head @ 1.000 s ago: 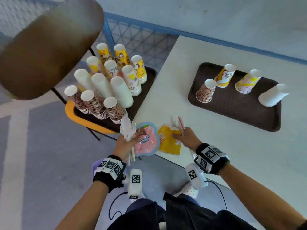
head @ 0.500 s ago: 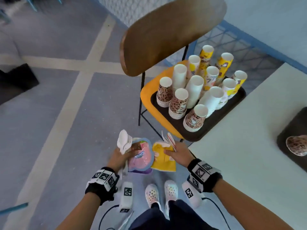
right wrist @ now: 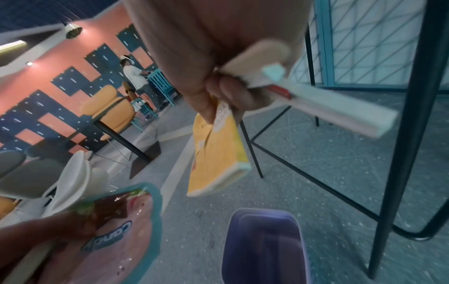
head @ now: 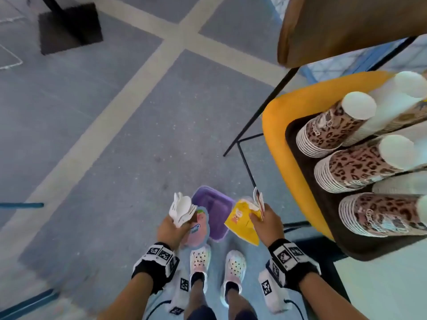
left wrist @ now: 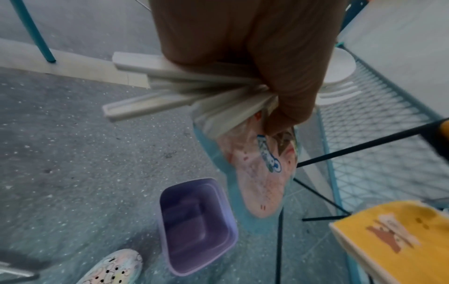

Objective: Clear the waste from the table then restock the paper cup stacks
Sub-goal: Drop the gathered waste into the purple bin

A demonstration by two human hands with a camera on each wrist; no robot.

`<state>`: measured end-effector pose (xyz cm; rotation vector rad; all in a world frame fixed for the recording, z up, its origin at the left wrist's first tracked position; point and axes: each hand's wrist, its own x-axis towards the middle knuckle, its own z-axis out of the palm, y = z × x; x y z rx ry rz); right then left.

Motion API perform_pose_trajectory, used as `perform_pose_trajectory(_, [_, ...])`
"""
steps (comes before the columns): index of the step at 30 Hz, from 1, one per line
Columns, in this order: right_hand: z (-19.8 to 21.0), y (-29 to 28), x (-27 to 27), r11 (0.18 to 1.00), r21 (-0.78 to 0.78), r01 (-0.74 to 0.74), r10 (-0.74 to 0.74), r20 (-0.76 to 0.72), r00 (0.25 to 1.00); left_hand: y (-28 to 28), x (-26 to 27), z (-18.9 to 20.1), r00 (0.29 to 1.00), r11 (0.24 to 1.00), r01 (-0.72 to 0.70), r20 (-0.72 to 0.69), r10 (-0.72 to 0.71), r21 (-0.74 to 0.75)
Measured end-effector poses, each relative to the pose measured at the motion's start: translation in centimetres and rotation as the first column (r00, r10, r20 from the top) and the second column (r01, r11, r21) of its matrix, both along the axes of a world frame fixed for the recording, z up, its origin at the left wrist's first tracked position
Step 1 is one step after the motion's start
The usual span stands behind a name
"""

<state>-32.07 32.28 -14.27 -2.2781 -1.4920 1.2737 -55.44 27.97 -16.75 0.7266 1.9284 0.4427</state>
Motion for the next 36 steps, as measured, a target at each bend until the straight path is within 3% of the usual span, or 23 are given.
perform_pose_trajectory(5, [-8.1,0.7,-2.4,0.999,-0.005,0.053,-0.053,0.046,0.998,1.1,-0.4,-6.9,0.99,0.995,0.048,-0.126,-0.059,-0.085])
perform_pose_trajectory(12, [-18.1,1.6,-3.9,0.995,-0.072,0.068,-0.061,0.098,0.993,2.5,0.3,-17.0,0.987,0.992,0.087,-0.13,-0.098,-0.088])
perform_pose_trajectory(21, [-28.3,2.5,-6.2,0.978,-0.203,0.038,-0.029,0.048,0.998,4.1,1.6,-26.1,0.979,0.975,0.137,-0.129,-0.161,-0.177])
perform_pose_trajectory(27, [-31.5,2.4,-6.9,0.923,-0.372,-0.097,0.03,-0.182,0.983,3.8,2.6,-31.0,0.978,0.958,0.206,0.081,-0.193,-0.198])
perform_pose_trajectory(30, [-32.4,2.0,-6.9,0.89,-0.448,-0.087,-0.067,-0.317,0.946,3.2,2.9,-32.7,0.957,0.938,0.284,0.118,-0.264,-0.2])
perform_pose_trajectory(36, [-30.9,1.7,-6.9,0.869,-0.476,-0.133,-0.031,-0.321,0.947,3.0,3.0,-30.9,0.939,0.916,0.337,0.144,-0.311,-0.22])
